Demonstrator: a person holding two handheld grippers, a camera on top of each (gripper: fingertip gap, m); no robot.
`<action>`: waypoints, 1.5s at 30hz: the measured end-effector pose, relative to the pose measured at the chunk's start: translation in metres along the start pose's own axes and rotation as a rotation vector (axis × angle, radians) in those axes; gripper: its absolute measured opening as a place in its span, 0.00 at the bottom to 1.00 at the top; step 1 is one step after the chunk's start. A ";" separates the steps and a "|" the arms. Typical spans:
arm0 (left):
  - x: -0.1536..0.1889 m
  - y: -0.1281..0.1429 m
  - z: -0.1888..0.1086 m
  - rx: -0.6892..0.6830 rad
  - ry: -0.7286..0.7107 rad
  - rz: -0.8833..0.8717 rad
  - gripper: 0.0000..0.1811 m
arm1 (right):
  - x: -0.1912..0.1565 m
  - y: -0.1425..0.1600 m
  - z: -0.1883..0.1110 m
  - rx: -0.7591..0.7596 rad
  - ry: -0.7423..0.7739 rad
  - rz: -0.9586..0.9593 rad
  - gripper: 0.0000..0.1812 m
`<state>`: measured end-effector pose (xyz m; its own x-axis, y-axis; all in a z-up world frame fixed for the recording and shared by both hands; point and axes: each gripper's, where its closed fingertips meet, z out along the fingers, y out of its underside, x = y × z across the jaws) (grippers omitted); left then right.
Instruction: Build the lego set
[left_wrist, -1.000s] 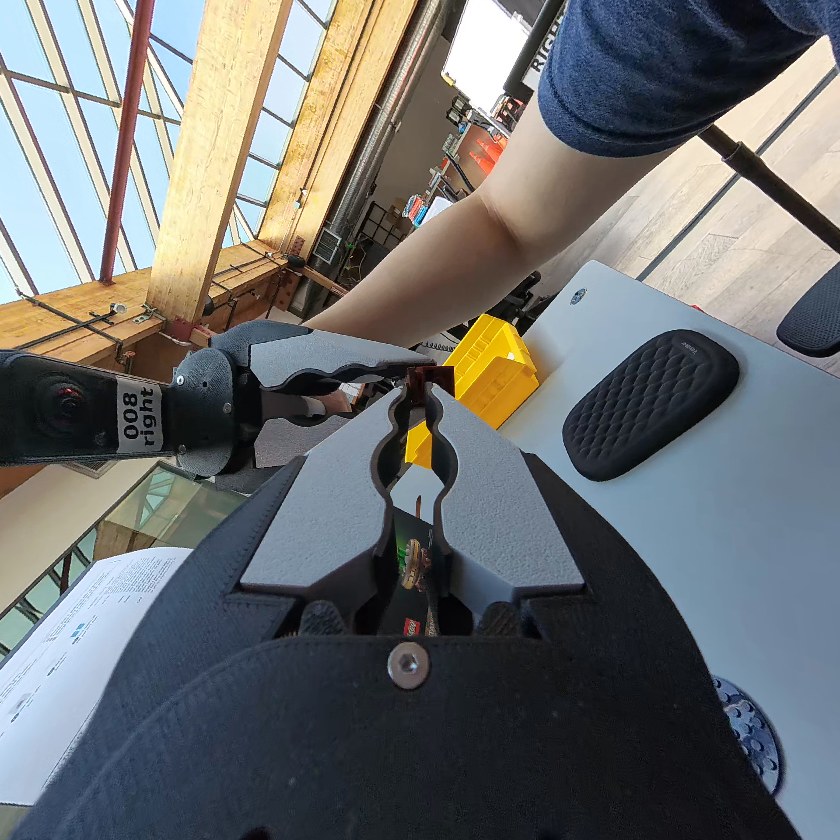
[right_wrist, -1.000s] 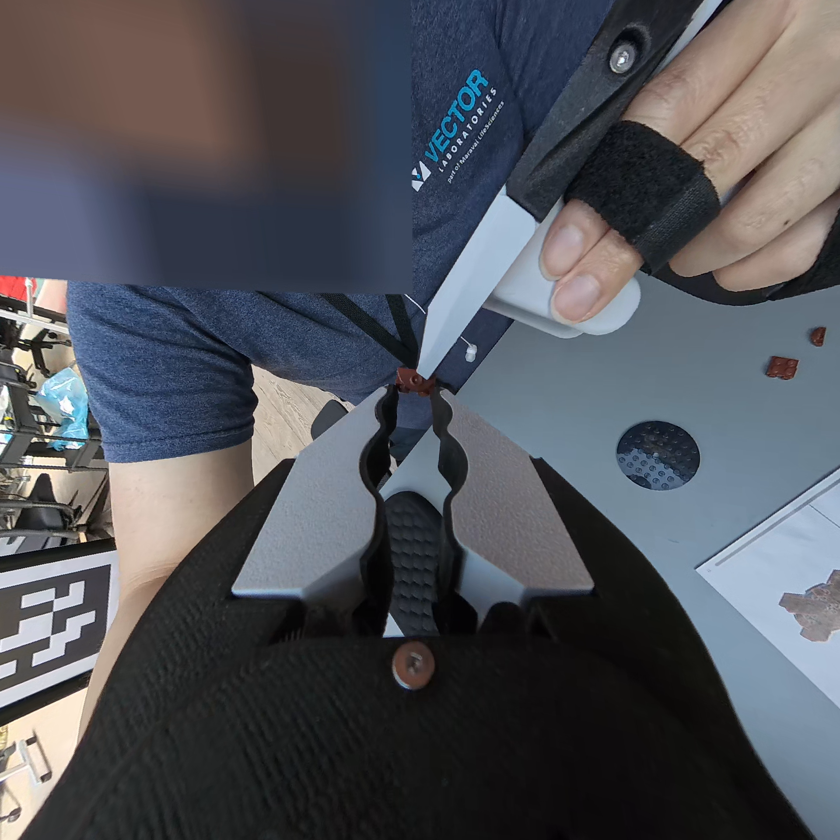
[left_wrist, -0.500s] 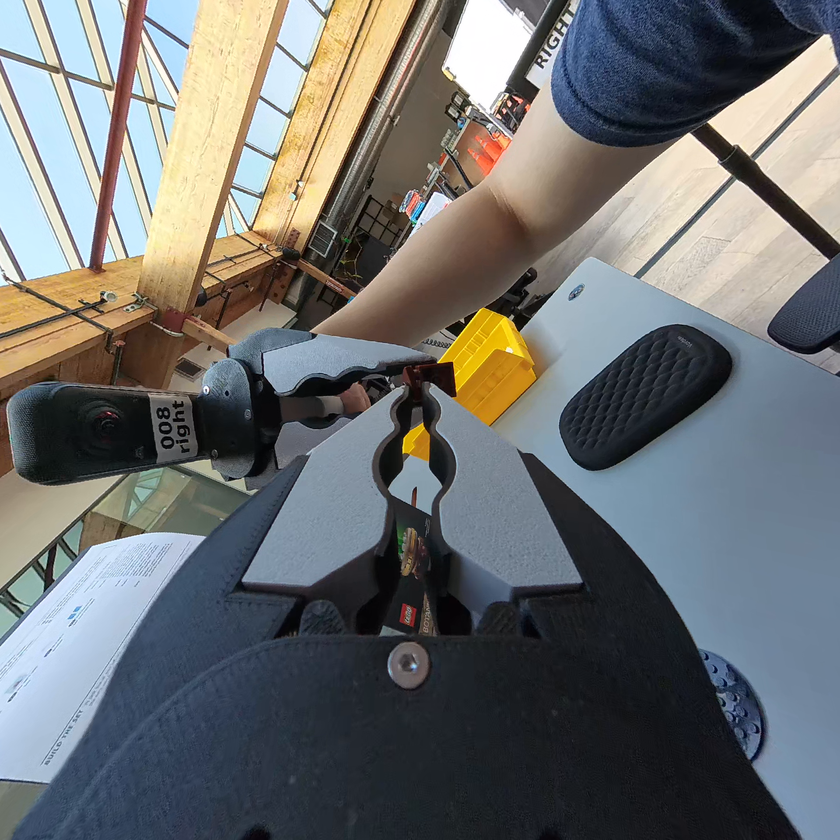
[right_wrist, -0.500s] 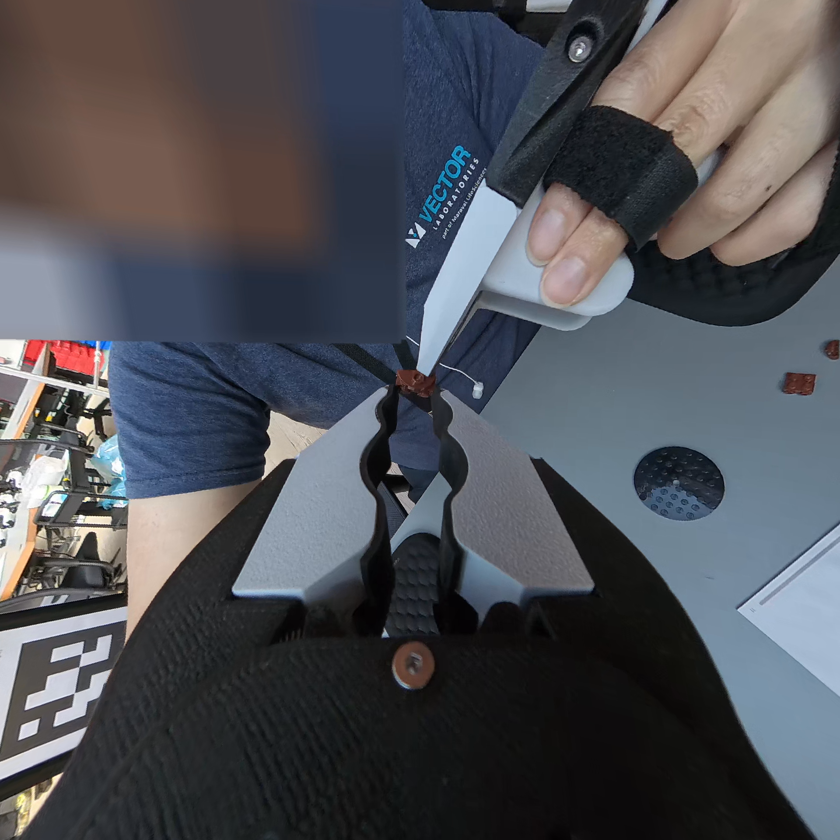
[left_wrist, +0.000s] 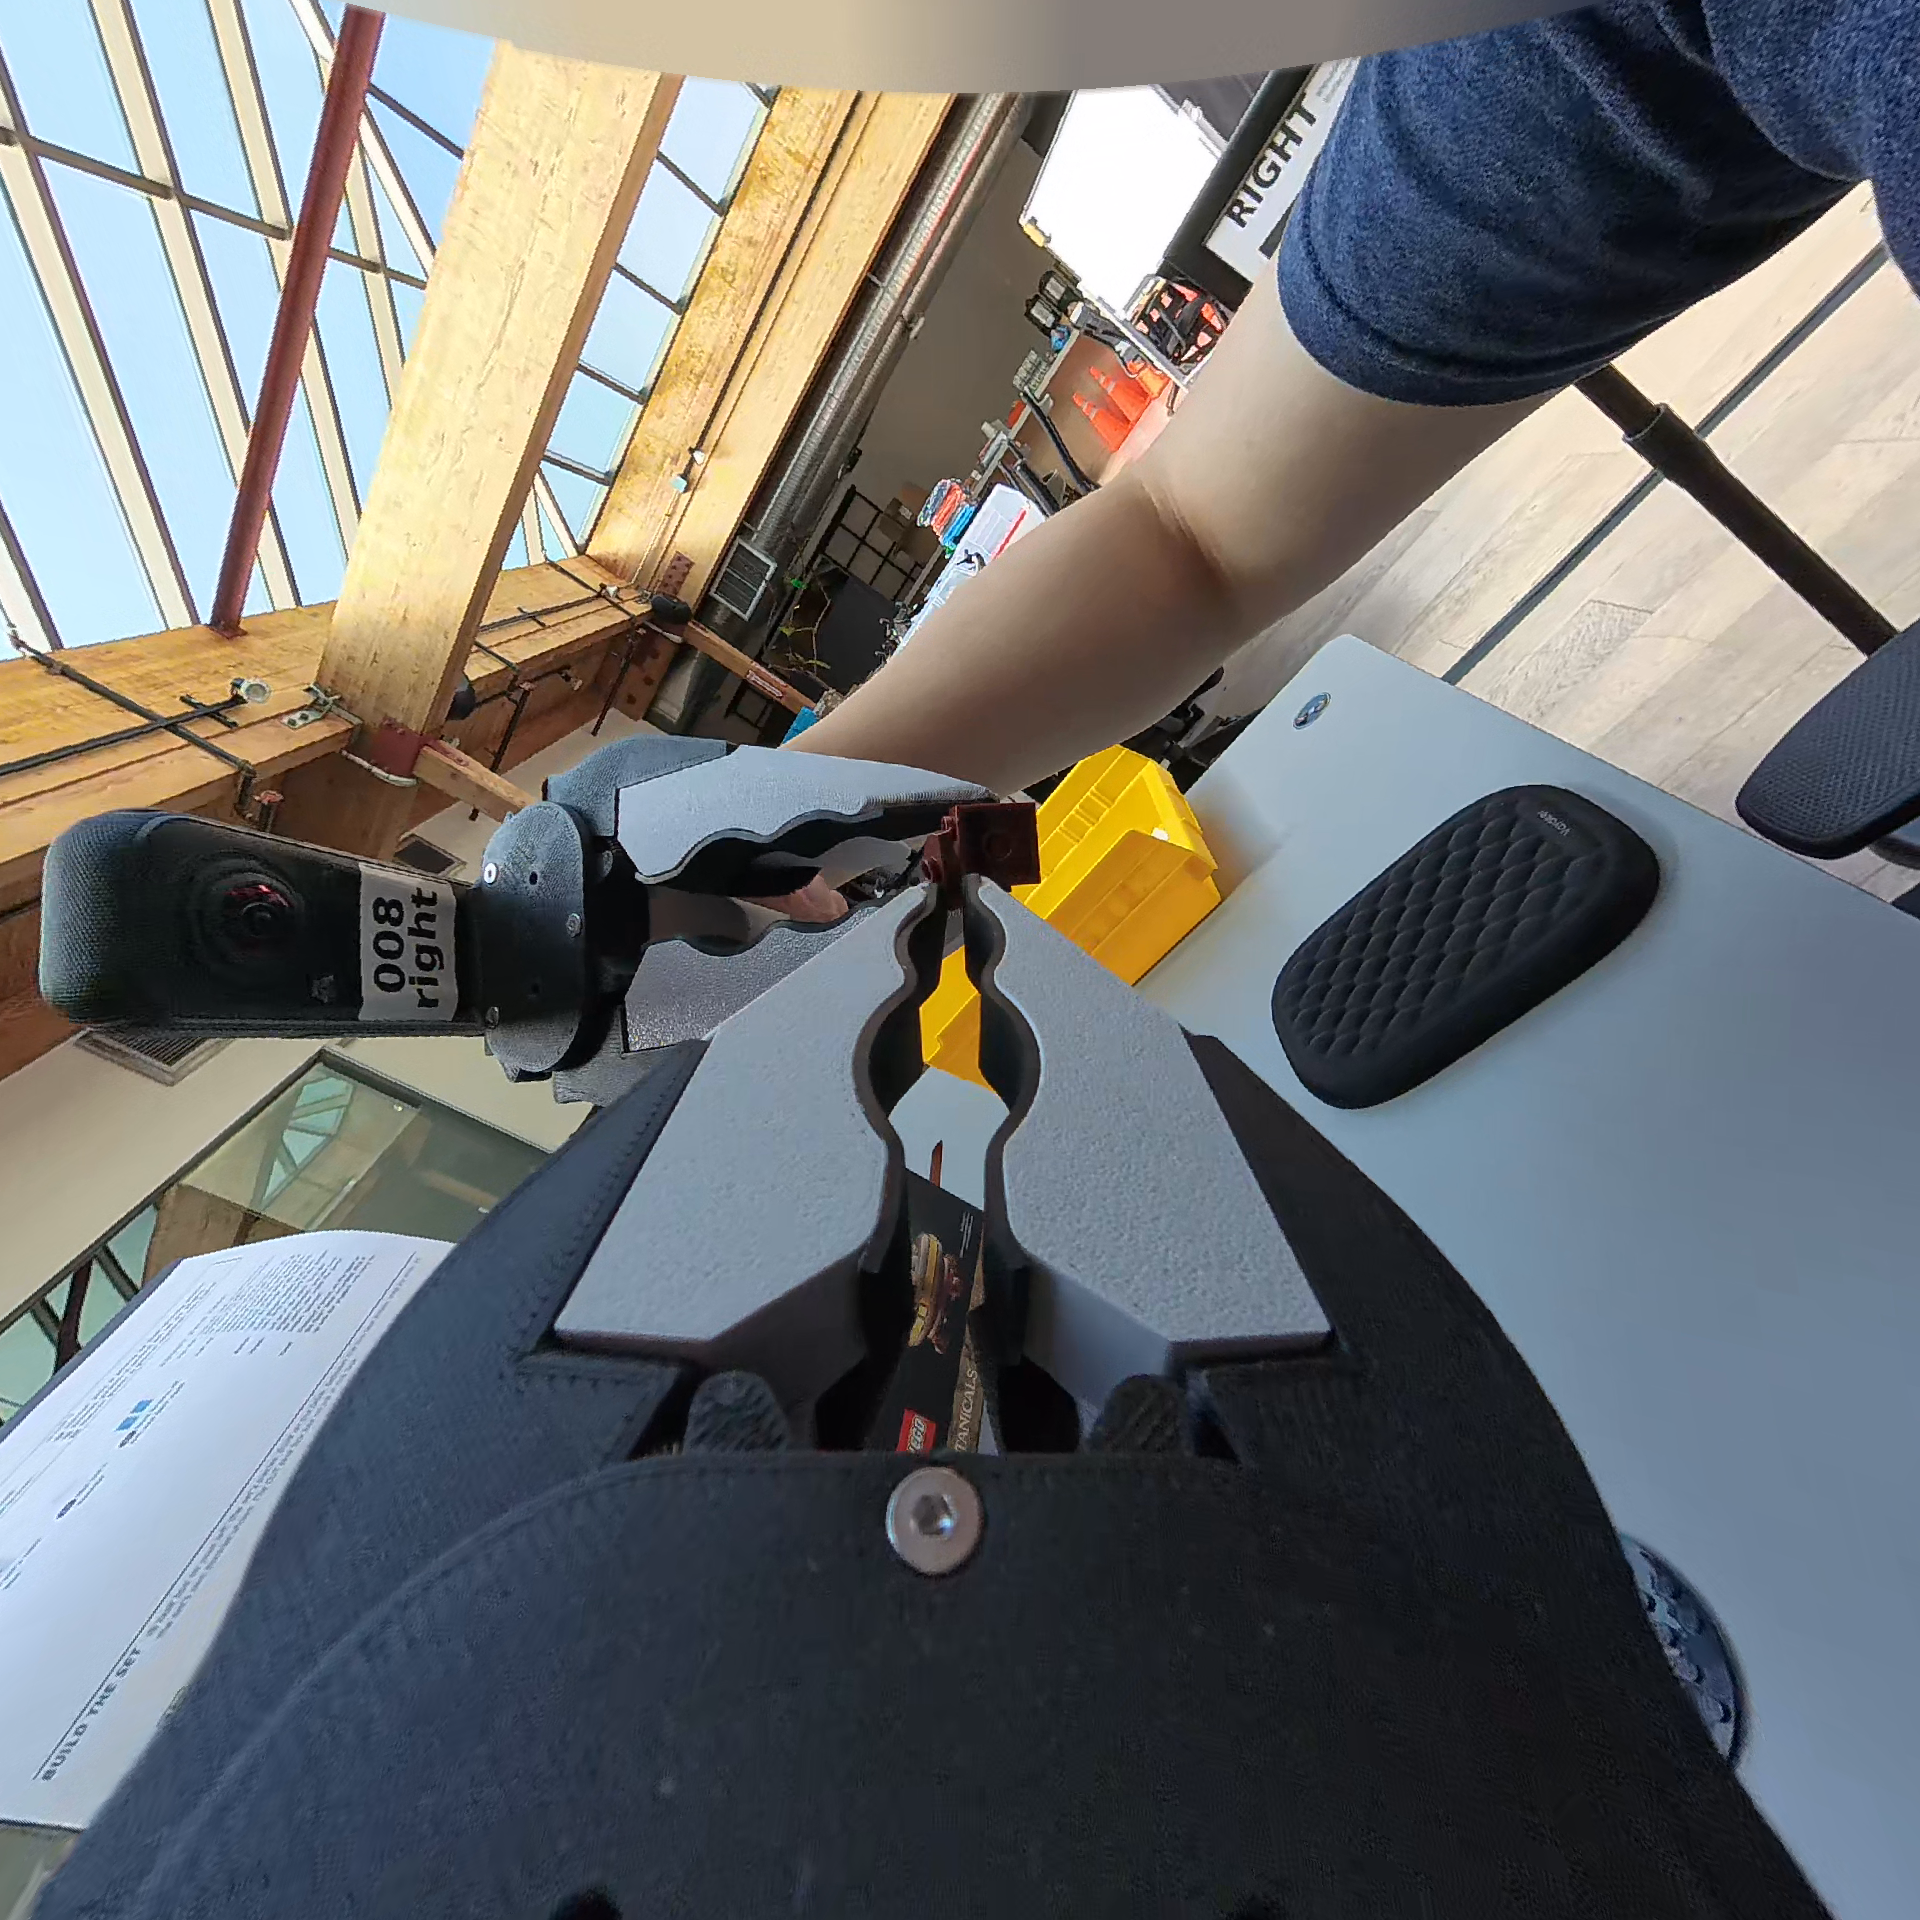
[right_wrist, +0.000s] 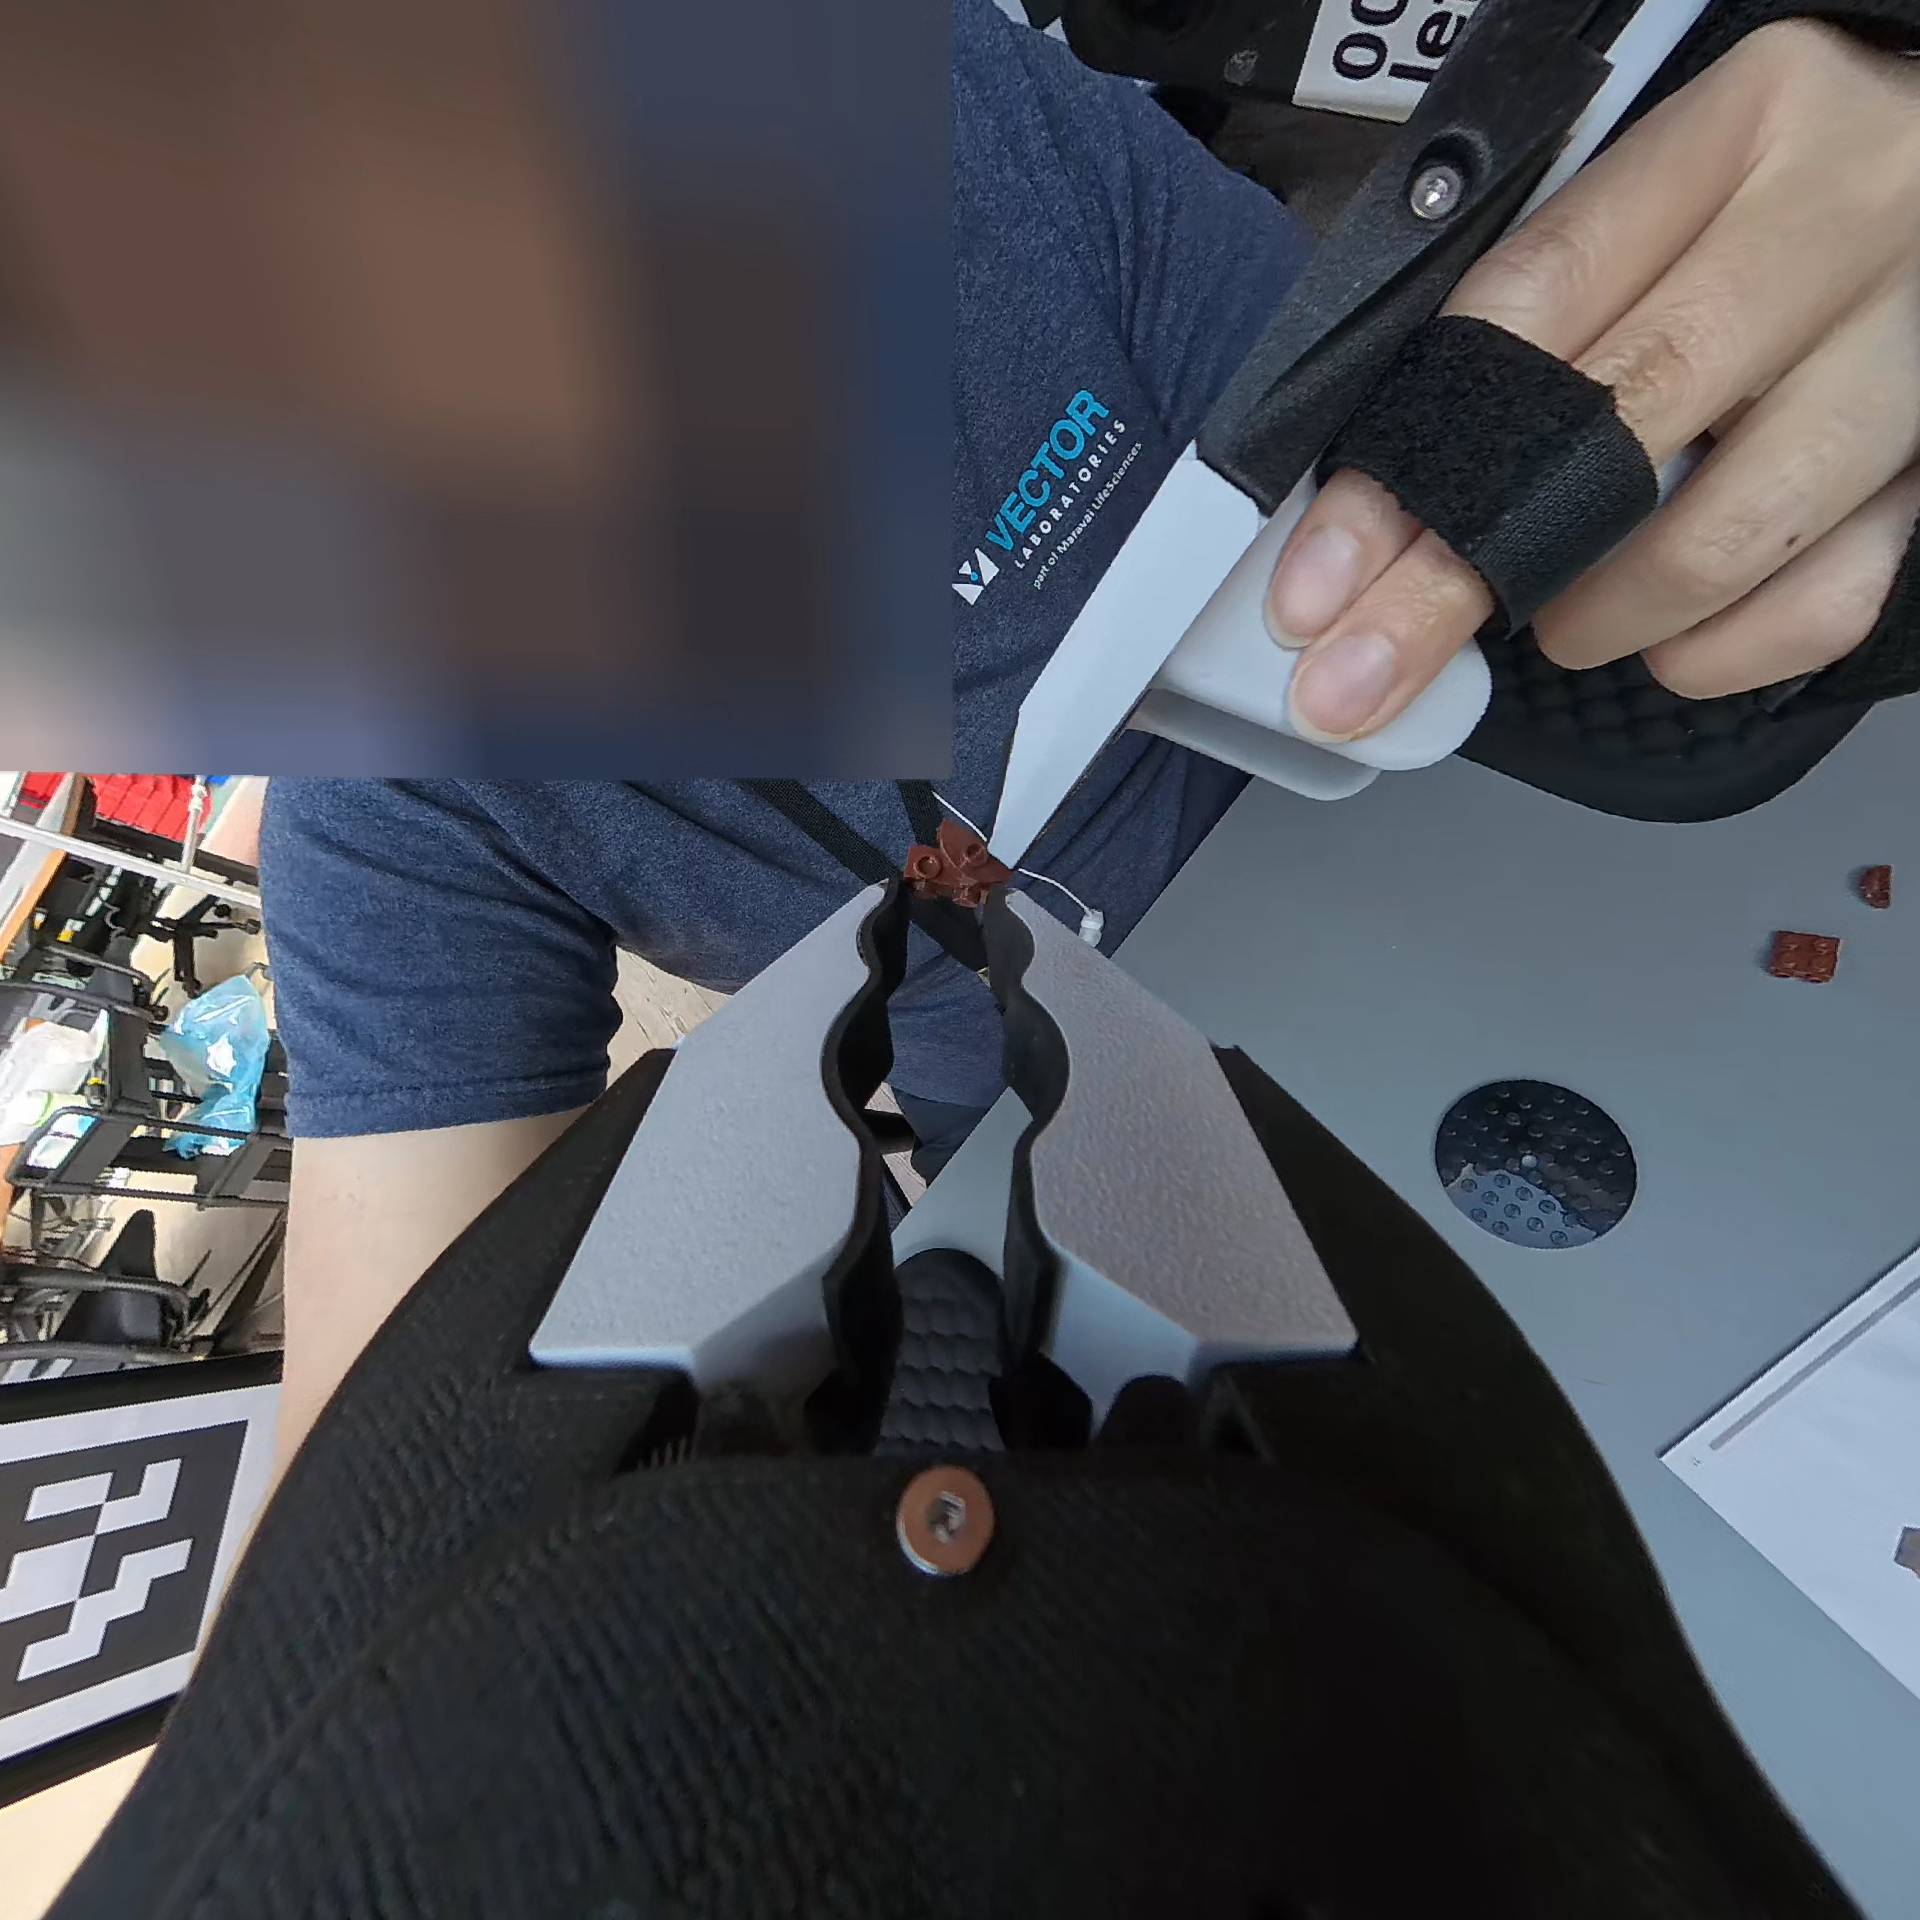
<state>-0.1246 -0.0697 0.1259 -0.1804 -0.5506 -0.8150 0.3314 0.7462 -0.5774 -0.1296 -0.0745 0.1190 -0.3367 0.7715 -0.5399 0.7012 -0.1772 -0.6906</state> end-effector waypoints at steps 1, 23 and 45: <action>0.000 0.001 0.000 -0.008 0.000 0.005 0.00 | 0.001 0.001 0.000 -0.001 0.003 0.007 0.08; 0.006 0.008 0.001 -0.082 0.028 0.007 0.00 | 0.009 0.010 0.001 -0.039 0.058 0.000 0.08; 0.014 0.004 0.004 -0.080 0.077 -0.032 0.03 | 0.010 0.013 0.008 0.023 0.099 -0.196 0.08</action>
<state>-0.1224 -0.0761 0.1125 -0.2612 -0.5464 -0.7958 0.2502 0.7579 -0.6025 -0.1292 -0.0744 0.1009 -0.4011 0.8487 -0.3447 0.6131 -0.0308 -0.7894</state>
